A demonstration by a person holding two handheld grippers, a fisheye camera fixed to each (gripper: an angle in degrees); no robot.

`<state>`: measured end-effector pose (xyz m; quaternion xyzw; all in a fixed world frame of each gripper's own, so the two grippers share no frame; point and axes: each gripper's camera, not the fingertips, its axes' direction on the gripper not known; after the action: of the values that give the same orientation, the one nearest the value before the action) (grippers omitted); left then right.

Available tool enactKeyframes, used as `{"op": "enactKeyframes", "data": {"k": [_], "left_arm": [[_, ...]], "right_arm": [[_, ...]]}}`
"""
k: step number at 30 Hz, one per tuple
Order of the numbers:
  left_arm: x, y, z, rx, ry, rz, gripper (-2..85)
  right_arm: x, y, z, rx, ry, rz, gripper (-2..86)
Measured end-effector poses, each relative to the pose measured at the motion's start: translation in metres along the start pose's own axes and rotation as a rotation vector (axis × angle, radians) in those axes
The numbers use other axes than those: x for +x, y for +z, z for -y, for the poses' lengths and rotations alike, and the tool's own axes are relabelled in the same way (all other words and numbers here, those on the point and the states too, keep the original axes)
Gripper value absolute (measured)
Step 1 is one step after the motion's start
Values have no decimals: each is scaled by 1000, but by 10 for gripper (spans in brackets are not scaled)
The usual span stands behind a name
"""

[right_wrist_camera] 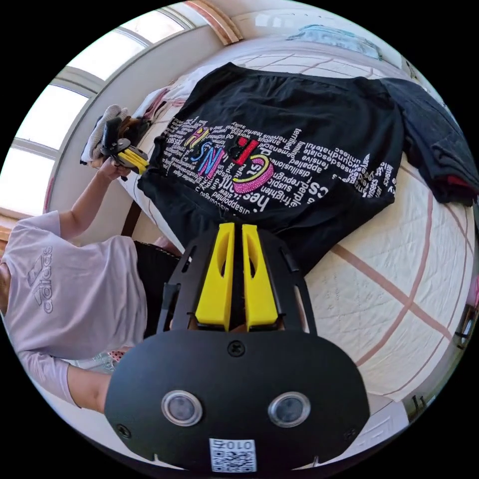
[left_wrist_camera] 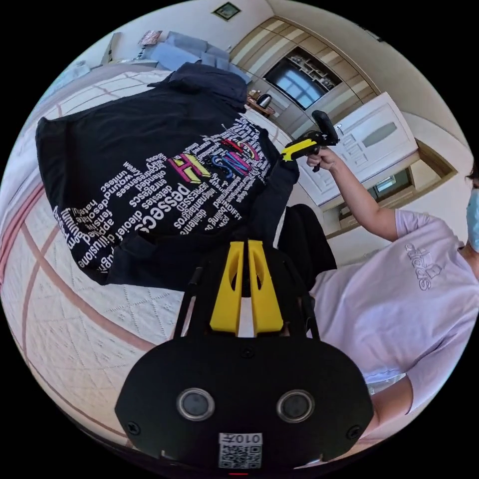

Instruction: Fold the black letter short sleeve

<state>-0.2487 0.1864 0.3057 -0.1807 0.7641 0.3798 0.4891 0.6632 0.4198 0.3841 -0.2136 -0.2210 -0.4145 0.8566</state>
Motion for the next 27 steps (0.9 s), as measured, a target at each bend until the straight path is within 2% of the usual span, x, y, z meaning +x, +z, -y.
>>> {"op": "enactKeyframes", "data": {"k": [2, 4, 6, 8, 10, 12, 14, 20, 23, 27], "left_arm": [[-12, 3, 0, -4, -57, -37, 13], [-24, -5, -9, 69, -125, -90, 21], [-33, -25, -28, 230, -201, -129, 39], [-26, -42, -40, 326, -216, -78, 56], [-10, -53, -47, 356, -198, 43, 73], [12, -58, -47, 324, -158, 215, 95], [18, -54, -42, 288, -116, 282, 105], [8, -37, -9, 200, -80, 247, 114], [9, -27, 6, 117, -67, 241, 106], [16, -17, 10, 66, -40, 226, 71]], "right_arm": [[18, 2, -2, 31, 24, 61, 51], [40, -10, -16, 130, 61, 154, 61], [51, -26, -35, 241, 81, 207, 73], [54, -45, -57, 348, 74, 223, 91], [48, -63, -85, 416, 47, 156, 114], [45, -65, -99, 399, 50, 81, 127], [44, -60, -105, 352, 46, 40, 131], [29, -57, -83, 301, -40, -75, 137], [27, -46, -60, 174, -86, -112, 132], [31, -38, -51, 114, -99, -54, 72]]}}
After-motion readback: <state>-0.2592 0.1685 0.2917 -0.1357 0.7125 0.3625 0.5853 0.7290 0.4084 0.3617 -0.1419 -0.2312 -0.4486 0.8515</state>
